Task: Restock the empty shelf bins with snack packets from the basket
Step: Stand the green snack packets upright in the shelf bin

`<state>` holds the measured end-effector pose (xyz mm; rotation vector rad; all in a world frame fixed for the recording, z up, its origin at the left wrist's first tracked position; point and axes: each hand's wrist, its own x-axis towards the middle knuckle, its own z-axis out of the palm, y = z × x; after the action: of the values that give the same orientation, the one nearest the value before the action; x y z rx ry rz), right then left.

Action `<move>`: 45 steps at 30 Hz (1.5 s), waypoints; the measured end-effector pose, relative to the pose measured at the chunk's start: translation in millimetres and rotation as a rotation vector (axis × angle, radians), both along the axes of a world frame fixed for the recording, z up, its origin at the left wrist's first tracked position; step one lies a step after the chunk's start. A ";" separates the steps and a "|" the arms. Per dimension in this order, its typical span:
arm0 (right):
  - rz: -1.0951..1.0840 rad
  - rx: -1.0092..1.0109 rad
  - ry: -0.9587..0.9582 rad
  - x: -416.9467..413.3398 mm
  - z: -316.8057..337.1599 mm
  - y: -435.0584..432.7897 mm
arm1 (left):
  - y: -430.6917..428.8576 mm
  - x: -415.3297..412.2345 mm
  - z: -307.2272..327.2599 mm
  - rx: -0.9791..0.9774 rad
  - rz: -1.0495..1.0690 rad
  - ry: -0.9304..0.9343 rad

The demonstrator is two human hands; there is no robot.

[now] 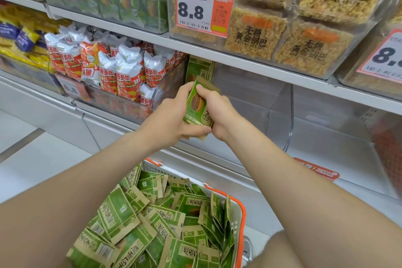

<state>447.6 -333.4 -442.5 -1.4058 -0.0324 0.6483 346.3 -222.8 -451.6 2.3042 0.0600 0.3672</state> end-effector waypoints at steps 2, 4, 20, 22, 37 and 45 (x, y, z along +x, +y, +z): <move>0.027 0.019 0.015 3.5 1.0 2.7 | 3.4 -0.6 -1.9 -0.009 -0.006 -0.019; 0.015 0.023 0.021 8.2 1.5 4.7 | 9.5 1.6 -2.3 0.056 0.036 0.008; -0.130 -0.521 -0.748 52.9 -19.3 23.1 | 38.6 16.8 -5.5 0.784 0.003 0.244; -0.112 -0.574 -0.771 53.8 -19.5 31.3 | 37.5 17.1 -7.1 0.809 0.006 0.236; -0.208 -0.775 -0.762 83.6 -37.2 68.9 | 37.5 12.7 -11.9 0.858 -0.018 0.198; -0.150 -0.907 -0.590 80.7 -32.9 56.7 | 33.6 10.3 -9.1 0.794 0.003 0.218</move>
<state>528.4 -276.7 -475.4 -2.4147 -0.1074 0.0705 356.6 -189.2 -460.8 3.1242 0.0277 0.1442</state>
